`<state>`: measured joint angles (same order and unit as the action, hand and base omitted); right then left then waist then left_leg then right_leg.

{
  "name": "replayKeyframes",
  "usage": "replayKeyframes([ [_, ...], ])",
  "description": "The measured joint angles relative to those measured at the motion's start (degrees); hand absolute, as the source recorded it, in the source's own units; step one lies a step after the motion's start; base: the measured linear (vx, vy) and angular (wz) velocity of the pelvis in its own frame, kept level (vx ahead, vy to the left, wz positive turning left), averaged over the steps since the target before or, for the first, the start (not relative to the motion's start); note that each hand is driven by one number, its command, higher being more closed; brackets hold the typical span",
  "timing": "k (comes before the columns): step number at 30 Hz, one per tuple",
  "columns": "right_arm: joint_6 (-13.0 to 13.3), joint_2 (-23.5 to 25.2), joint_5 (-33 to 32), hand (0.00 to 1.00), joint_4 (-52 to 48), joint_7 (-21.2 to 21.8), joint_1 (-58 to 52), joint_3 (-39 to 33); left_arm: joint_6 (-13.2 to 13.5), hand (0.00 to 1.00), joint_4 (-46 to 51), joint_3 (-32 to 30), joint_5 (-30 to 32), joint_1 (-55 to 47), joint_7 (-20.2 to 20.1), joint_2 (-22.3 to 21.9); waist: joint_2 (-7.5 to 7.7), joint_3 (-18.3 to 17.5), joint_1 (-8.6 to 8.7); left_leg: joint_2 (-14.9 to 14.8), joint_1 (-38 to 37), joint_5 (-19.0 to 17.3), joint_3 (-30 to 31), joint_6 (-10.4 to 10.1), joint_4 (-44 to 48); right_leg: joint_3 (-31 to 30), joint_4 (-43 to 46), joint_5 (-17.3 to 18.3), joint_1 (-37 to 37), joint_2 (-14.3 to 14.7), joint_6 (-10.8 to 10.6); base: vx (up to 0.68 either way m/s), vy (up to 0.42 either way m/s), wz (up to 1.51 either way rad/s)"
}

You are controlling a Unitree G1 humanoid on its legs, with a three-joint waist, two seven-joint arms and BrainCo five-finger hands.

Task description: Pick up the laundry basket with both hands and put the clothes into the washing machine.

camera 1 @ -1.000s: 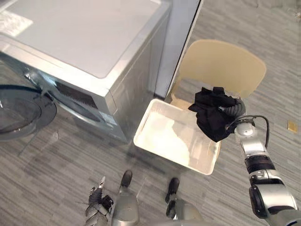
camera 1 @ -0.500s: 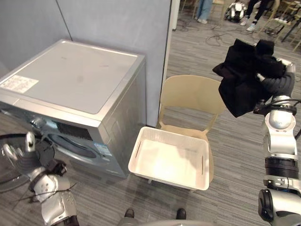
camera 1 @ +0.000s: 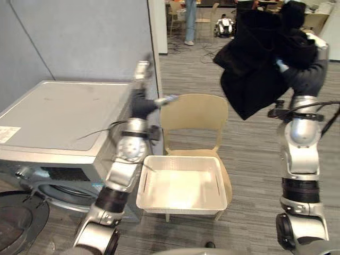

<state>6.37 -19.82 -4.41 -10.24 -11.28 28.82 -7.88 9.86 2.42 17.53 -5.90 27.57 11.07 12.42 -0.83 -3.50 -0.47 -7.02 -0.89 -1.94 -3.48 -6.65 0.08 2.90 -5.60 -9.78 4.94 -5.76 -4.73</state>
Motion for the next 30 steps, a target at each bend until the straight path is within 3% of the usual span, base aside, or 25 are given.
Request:
replayKeyframes([
  [8, 0.98, 5.01, -4.6, 1.0, -0.91, 2.78, 0.04, 7.41, -1.29, 0.0, -12.21, 10.64, -5.09, 8.66, -6.03, -2.34, -1.14, -0.01, 2.84, 0.06, -0.07, -0.21, -1.49, 0.1, -0.1, -1.54, 0.02, -0.74, 0.87, 0.18, -0.28, 0.0, -0.003, -0.1],
  [22, 2.64, 6.01, -7.33, 1.0, -4.8, 6.62, -7.84, 10.99, -2.19, 0.0, -11.0, 13.4, -8.64, 11.1, -5.92, -3.13, -1.75, -0.4, 2.94, 0.08, -0.16, -0.33, -1.51, 0.21, -0.06, -1.65, 0.01, -0.73, 0.78, 0.17, -0.29, 0.0, -0.001, 0.0],
  [23, 2.88, 6.01, -7.43, 1.0, -4.91, 6.63, -8.28, 11.04, -2.19, 1.0, -10.77, 13.4, -8.9, 11.1, -5.92, -3.13, -1.82, -0.45, 2.94, 0.08, -0.17, -0.33, -1.51, 0.21, -0.06, -1.64, 0.01, -0.73, 0.76, 0.17, -0.29, 0.0, 0.0, 0.0],
  [30, 5.06, 6.05, -9.64, 1.0, -7.59, 7.94, -12.59, 12.04, -2.44, 1.0, -6.17, 13.39, -11.38, 11.09, -5.99, -1.42, -2.01, -0.41, 3.03, 0.06, -0.68, -0.4, -1.54, 0.17, -0.05, -1.6, 0.0, -0.49, 0.31, 0.17, -0.48, 0.0, 0.0, 0.0],
])
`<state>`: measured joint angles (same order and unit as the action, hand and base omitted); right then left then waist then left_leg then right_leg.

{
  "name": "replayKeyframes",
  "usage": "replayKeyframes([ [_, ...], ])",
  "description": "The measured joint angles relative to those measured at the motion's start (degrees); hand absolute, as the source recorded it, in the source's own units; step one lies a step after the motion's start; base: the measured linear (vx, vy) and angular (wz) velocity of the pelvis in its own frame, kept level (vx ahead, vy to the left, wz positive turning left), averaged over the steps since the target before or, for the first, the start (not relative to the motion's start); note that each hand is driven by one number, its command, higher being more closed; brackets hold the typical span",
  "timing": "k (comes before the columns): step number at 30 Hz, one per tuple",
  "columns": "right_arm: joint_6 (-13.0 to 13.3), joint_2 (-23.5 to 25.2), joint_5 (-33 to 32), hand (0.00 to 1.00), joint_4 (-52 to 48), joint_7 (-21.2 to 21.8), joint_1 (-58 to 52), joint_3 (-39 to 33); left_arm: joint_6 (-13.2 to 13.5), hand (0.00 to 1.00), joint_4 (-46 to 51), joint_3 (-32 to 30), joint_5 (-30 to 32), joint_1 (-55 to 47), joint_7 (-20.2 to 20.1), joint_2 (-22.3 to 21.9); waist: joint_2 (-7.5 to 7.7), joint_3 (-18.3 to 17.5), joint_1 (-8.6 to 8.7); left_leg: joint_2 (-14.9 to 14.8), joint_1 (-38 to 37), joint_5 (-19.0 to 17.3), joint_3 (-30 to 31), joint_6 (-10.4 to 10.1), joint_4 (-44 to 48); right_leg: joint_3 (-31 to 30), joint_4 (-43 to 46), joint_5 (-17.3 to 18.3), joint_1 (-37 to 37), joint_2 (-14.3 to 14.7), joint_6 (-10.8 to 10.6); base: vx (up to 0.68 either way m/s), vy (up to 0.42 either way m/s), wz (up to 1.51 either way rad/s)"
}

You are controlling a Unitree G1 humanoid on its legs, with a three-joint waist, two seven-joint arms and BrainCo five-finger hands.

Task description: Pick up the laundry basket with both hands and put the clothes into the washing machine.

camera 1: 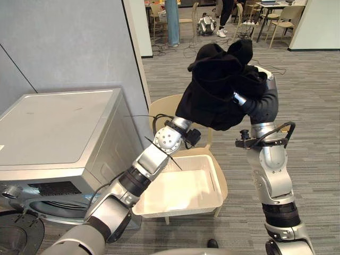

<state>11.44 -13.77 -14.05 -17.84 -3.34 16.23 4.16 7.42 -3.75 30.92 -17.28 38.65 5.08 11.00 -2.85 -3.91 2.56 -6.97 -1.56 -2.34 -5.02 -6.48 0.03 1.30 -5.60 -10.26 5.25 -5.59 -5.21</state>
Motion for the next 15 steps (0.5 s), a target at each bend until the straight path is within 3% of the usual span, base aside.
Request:
replayKeyframes([
  [6, 0.92, 0.01, -1.41, 1.0, -0.61, 0.72, -1.03, 0.89, -0.35, 1.0, 1.02, -0.06, -0.18, -0.04, -0.13, 1.6, 0.0, 0.0, 0.01, -0.01, -0.05, 0.01, 0.02, -0.01, 0.01, 0.0, 0.0, 0.17, -0.02, 0.0, 0.22, 0.0, 0.0, 0.0],
  [7, 0.94, 0.01, -1.68, 0.0, -0.59, 0.73, -1.07, 0.92, -0.35, 1.0, 1.03, -0.05, -0.18, -0.05, -0.16, 1.64, 0.0, 0.0, 0.0, -0.01, -0.05, 0.01, 0.03, -0.01, 0.01, 0.0, 0.0, 0.16, -0.04, 0.0, 0.22, 0.0, 0.0, 0.0],
  [15, 0.9, 0.37, -2.31, 0.0, -0.5, 1.52, -3.25, 2.92, -0.82, 1.0, 1.03, -2.38, -0.61, -1.6, 0.09, 1.42, 0.08, 0.03, 0.01, -0.02, -0.11, 0.01, 0.04, -0.01, -0.03, 0.07, 0.0, 0.14, -0.11, 0.0, 0.18, 0.0, 0.0, 0.0],
])
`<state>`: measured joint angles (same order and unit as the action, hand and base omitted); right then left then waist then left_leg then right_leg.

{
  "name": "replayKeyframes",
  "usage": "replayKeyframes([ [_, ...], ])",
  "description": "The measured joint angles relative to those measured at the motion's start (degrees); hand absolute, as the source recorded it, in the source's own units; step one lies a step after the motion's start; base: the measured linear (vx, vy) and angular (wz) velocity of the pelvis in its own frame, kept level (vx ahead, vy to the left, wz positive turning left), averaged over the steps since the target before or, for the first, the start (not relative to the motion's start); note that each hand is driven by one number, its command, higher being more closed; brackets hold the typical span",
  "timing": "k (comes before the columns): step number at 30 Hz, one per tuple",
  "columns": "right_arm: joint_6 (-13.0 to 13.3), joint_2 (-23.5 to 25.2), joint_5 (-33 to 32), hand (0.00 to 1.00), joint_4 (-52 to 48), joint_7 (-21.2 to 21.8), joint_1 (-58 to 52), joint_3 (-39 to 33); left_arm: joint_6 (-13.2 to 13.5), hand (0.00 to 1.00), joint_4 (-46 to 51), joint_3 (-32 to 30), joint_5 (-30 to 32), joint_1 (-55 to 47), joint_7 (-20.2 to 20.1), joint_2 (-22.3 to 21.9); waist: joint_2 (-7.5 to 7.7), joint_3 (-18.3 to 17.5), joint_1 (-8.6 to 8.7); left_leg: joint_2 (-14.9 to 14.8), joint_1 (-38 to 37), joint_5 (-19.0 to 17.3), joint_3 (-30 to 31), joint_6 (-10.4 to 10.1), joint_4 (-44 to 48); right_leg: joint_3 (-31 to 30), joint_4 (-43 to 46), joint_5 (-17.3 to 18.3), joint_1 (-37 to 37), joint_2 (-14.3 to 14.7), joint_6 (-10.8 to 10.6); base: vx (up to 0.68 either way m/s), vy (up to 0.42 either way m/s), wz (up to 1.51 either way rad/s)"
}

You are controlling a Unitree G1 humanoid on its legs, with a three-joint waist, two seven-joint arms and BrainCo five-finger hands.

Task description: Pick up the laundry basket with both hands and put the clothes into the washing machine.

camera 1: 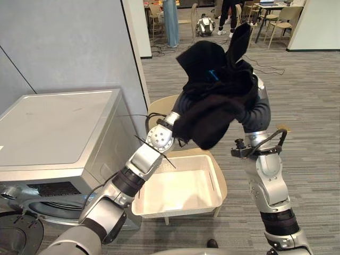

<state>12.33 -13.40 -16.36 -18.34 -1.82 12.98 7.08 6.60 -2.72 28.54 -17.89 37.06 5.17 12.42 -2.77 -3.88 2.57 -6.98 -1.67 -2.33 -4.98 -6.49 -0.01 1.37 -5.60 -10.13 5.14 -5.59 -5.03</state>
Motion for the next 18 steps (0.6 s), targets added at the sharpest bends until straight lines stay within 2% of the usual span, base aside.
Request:
replayKeyframes([
  [2, -0.34, 0.44, 0.0, 0.0, -0.04, 0.13, -0.02, -0.72, 0.0, 1.0, 0.0, -0.48, 0.0, -0.19, -0.04, -0.03, 0.01, 0.01, -0.13, -0.01, -0.02, 0.0, 0.0, 0.0, 0.0, 0.0, 0.0, 0.0, -0.01, 0.01, -0.01, 0.0, 0.0, 0.0],
  [6, -1.77, 1.67, 0.12, 0.0, -0.02, 0.38, -2.63, -6.26, 0.42, 1.0, 2.55, -7.8, -0.07, -3.44, 0.18, -2.29, 0.17, 0.09, -0.27, -0.02, -0.14, 0.0, -0.01, 0.0, -0.06, -0.01, 0.0, 0.02, -0.13, 0.03, -0.03, 0.0, 0.0, 0.0],
  [10, -2.07, 1.83, -0.01, 0.0, -0.15, -3.33, -6.64, -20.77, 2.07, 1.0, 6.91, -21.18, -0.09, -9.9, 1.58, -0.08, 0.16, 0.09, -0.03, -0.07, -0.23, -0.02, -0.11, -0.01, -0.17, -0.15, -0.01, 0.06, -0.12, 0.13, -0.05, 0.0, 0.0, -0.01],
  [13, -1.93, 1.82, 0.02, 0.0, -1.0, -4.8, -8.38, -27.93, 2.64, 1.0, 9.5, -30.27, -0.09, -16.53, 2.9, 0.4, 0.15, 0.08, -0.18, -0.22, -0.25, -0.08, -0.12, -0.08, -0.2, -0.17, -0.05, 0.1, -0.12, 0.29, 0.01, 0.0, 0.0, 0.0],
  [14, -1.58, 1.82, 0.06, 0.0, -1.2, -5.67, -9.62, -30.89, 2.71, 1.0, 11.2, -35.62, -0.1, -20.69, 3.87, 0.5, 0.16, 0.08, -0.19, -0.33, -0.25, -0.14, -0.11, -0.17, -0.21, -0.16, -0.07, 0.12, -0.11, 0.4, 0.05, 0.0, 0.0, 0.0],
  [18, -1.53, 2.53, 0.13, 0.0, -1.19, -6.05, -13.7, -37.04, 2.85, 1.0, 16.33, -46.45, -1.38, -29.86, 5.27, 0.34, 0.21, 0.05, -0.43, -0.35, -0.21, -0.16, 0.02, -0.19, -0.32, -0.05, -0.07, 0.1, -0.1, 0.41, 0.01, 0.0, 0.0, 0.01],
])
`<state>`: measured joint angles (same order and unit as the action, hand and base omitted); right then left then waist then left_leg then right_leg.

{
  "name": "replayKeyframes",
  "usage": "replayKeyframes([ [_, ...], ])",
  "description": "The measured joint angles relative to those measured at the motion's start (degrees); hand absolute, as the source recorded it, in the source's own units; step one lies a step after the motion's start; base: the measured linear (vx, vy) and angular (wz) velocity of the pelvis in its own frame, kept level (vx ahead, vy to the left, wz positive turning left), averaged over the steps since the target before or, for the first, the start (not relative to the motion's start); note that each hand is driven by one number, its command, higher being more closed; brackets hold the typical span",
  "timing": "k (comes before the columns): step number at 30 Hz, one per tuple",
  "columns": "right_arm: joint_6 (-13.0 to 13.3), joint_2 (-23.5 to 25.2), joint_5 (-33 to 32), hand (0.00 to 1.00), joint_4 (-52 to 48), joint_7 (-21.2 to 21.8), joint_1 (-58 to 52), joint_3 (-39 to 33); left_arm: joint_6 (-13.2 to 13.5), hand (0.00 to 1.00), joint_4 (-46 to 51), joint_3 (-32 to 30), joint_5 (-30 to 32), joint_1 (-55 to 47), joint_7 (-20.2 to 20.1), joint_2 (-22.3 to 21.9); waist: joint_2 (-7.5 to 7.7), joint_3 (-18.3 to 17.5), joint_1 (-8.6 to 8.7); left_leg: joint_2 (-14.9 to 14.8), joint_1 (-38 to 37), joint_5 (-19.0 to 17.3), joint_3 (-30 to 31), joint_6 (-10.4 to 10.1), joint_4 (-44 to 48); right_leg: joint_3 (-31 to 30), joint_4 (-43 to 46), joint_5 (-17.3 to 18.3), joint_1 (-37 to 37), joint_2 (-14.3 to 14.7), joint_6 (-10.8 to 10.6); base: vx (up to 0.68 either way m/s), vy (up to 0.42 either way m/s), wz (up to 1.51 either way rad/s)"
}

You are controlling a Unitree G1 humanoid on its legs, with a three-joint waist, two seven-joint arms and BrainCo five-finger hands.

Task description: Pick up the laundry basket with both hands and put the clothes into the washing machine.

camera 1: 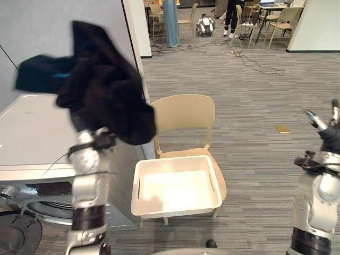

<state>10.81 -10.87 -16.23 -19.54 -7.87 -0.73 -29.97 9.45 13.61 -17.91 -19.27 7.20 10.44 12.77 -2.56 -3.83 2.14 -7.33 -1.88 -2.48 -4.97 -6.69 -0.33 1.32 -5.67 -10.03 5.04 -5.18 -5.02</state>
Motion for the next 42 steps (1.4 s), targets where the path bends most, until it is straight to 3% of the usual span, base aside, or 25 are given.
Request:
replayKeyframes([
  [4, -0.23, 5.11, 0.84, 0.0, 0.3, -1.34, -8.38, -5.6, 1.77, 1.0, 6.77, -11.95, -0.41, -10.29, 2.23, -4.55, 0.05, -0.18, -1.05, 0.02, 0.17, 0.0, 0.37, 0.02, -0.37, 0.43, 0.01, 0.06, -0.23, -0.1, 0.01, 0.0, 0.0, 0.05],
  [7, -1.29, 9.07, 1.22, 0.0, 2.71, -1.51, -14.83, -7.1, 2.32, 1.0, 10.43, -16.1, -0.3, -18.14, 2.36, -9.0, -0.02, -0.38, -1.32, 0.01, 0.19, -0.19, 1.43, 0.32, -0.8, 1.96, 0.02, 1.17, -1.16, -0.4, -0.15, 0.0, -0.001, 0.24],
  [9, -2.54, 12.11, 1.07, 0.0, 4.86, -1.44, -19.36, -7.25, 2.33, 1.0, 11.61, -16.92, 0.01, -23.49, 2.42, -11.17, 0.01, -0.72, -1.68, -0.01, 0.25, -0.26, 1.79, 0.39, -0.66, 2.74, 0.04, 1.38, -1.61, -0.57, -0.17, 0.0, -0.002, 0.24],
  [13, -3.97, 17.18, 1.06, 0.0, 5.11, -0.42, -26.91, -5.66, 2.23, 1.0, 11.74, -16.93, 6.93, -32.39, 2.16, -14.1, -0.2, -0.82, -3.04, -0.45, 0.69, -2.23, 2.34, 0.82, 2.01, 3.78, 0.06, 1.84, -3.07, -0.82, -0.33, -0.01, 0.001, 0.1],
  [16, -3.9, 18.21, 0.35, 0.0, 10.28, 0.6, -29.02, -4.05, 2.26, 1.0, 9.72, -15.1, 8.8, -35.87, 1.99, -16.19, -0.16, -0.84, -3.08, -0.64, 1.26, -3.52, 2.59, 0.59, 4.31, 5.14, 1.6, 2.98, -3.37, -0.94, -0.53, -0.02, 0.006, 0.13],
  [19, -4.57, 18.25, -0.27, 0.0, 22.92, 0.93, -27.84, -2.67, 1.73, 1.0, -3.18, -12.84, 8.81, -35.07, 0.76, -17.16, -0.22, -0.78, -3.07, -0.83, 1.52, -3.62, 2.44, 0.62, 4.8, 6.04, 2.45, 3.37, -3.36, -1.03, -0.52, -0.03, -0.007, 0.13],
  [20, -4.97, 17.8, -1.53, 0.0, 30.87, 1.47, -26.62, -2.07, 0.31, 1.0, -12.46, -11.5, 8.74, -33.69, 0.56, -17.29, -0.21, -0.78, -3.12, -1.04, 1.8, -3.62, 2.1, 0.62, 5.05, 6.42, 2.52, 3.4, -3.38, -1.07, -0.52, -0.04, -0.017, 0.16],
  [22, -5.33, 17.33, -2.48, 0.0, 37.4, 2.07, -25.51, -1.76, -0.99, 1.0, -20.13, -11.17, 8.74, -32.53, 0.2, -18.05, -0.19, -0.76, -3.1, -1.35, 1.97, -3.62, 1.38, 0.61, 5.34, 6.51, 2.54, 3.39, -3.38, -1.05, -0.52, -0.01, -0.006, 0.05],
  [26, -7.11, 16.04, -5.69, 0.0, 61.68, 4.21, -21.57, -1.41, -4.92, 1.0, -51.23, -9.15, 8.51, -27.18, -1.89, -16.97, 0.41, -0.36, -3.0, -1.59, 1.46, -3.64, 0.68, 0.59, 5.07, 6.42, 2.6, 3.63, -3.6, -0.92, -0.35, 0.01, -0.003, -0.01],
  [29, -8.19, 15.92, -5.52, 0.0, 67.73, 5.59, -20.94, -2.83, -6.54, 1.0, -61.27, -9.34, 8.84, -25.15, -3.36, -16.9, 0.95, -0.25, -2.94, -1.53, 0.87, -3.65, -0.18, 0.57, 4.3, 5.77, 2.36, 3.63, -3.53, -0.93, -0.35, 0.02, 0.001, -0.1],
  [37, -8.95, 15.38, -5.65, 0.0, 77.8, 6.91, -17.8, -12.39, -6.97, 1.0, -68.85, -12.76, 12.8, -22.34, -4.39, -17.01, 0.77, 0.36, -2.91, -1.69, -1.46, -3.99, -2.34, -0.08, 2.4, 3.12, 1.41, 3.55, -3.68, -0.22, -0.22, 0.06, 0.012, -0.18],
  [39, -9.05, 15.34, -5.09, 0.0, 77.81, 6.9, -16.66, -11.63, -6.69, 1.0, -68.82, -12.64, 12.83, -21.35, -4.42, -17.03, 0.72, 1.84, -2.82, -1.69, -1.72, -4.09, -0.78, -0.24, 3.32, 4.26, 2.33, 4.59, -4.74, -0.36, -0.28, 0.06, 0.012, 0.34],
  [42, -9.14, 13.82, -3.37, 0.0, 77.21, 6.99, -13.77, -5.37, -6.32, 1.0, -67.33, -11.68, 12.65, -18.93, -4.65, -17.15, 0.78, 5.42, -2.91, -1.34, 1.63, -4.62, 5.32, -0.12, 7.94, 10.31, 8.68, 8.96, -4.72, -1.66, -0.78, 0.01, -0.017, 1.18],
])
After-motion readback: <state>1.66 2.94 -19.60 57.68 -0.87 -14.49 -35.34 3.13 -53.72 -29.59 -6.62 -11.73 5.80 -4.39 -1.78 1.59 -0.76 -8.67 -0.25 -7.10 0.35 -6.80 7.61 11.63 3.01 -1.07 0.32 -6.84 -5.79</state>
